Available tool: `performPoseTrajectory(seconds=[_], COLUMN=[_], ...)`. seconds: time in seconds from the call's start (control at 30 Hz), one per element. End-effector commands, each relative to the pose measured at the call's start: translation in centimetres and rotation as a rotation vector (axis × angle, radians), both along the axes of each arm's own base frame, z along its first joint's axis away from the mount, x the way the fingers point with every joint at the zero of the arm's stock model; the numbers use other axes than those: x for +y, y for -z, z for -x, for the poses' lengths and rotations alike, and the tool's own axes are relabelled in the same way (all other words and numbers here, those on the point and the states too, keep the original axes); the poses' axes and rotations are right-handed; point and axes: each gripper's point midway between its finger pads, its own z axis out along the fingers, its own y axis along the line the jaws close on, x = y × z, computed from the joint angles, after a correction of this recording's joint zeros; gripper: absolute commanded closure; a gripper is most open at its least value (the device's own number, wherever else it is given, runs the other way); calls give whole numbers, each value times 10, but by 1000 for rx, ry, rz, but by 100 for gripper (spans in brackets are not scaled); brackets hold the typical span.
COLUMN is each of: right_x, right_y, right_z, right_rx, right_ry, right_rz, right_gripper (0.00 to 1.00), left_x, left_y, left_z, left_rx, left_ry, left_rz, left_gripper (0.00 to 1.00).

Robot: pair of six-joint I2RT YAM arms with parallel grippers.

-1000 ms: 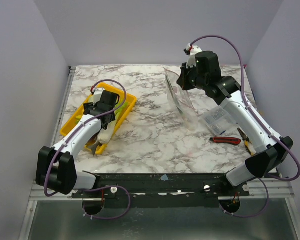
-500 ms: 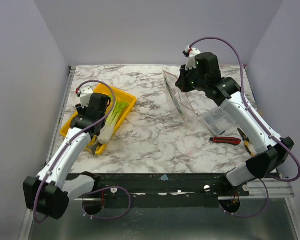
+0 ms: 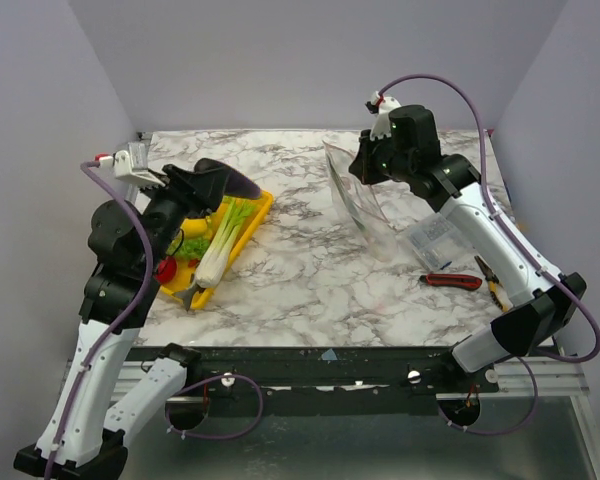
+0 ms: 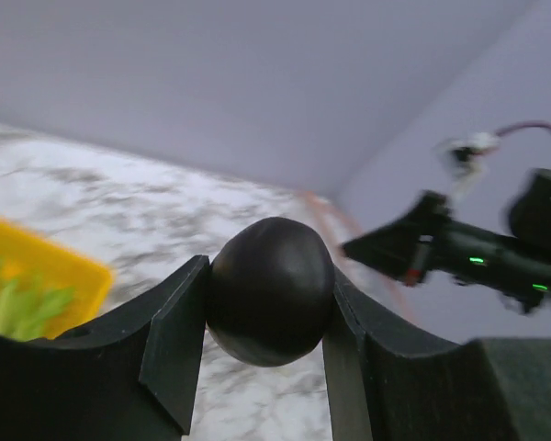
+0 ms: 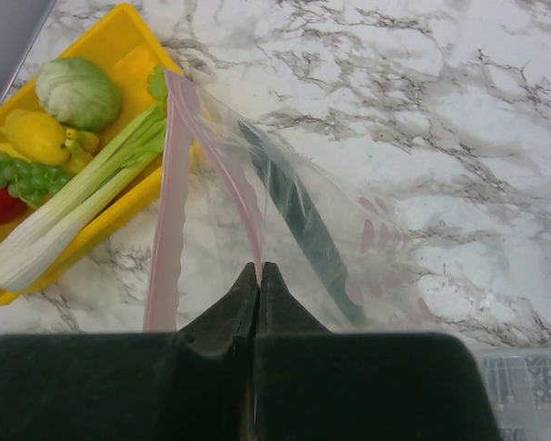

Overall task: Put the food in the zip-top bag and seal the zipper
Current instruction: Pick up the fake vegetable from the bin, then place the fake vegetable in the zipper food storage bag.

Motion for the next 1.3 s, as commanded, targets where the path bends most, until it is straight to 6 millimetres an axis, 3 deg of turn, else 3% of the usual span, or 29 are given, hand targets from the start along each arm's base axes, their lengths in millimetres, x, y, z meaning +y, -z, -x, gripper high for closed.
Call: performPoseTrajectory(seconds=[0.0,0.13,0.43,0.83,0.93,1.27], right_x=[9,14,20,22,23,27], right_y=[-14,-17,-20,-24,-26,-29], right_z=[-2,0,-1,2,3,5], right_rx=[-14,-3,10,20,20,28], right_ry=[-22,-35,-48,-57,-58,-73], right_rz=[-58,-85,-116,-127,-135,-155], right_gripper=[100,100,99,100,99,99], left_x=[-82,-104,-154,-163,-164,-184], left_y=[-61,-72,-65,-65,-58,-9], left_z=[49,66,60,39,25,-12], left_rx=[-252,-329,-348,-335,-261,94], left_ry=[557,695,759,713,666,588], left_rz=[214,265,298,334,338,325], left_gripper=[100,100,100,100,100,100])
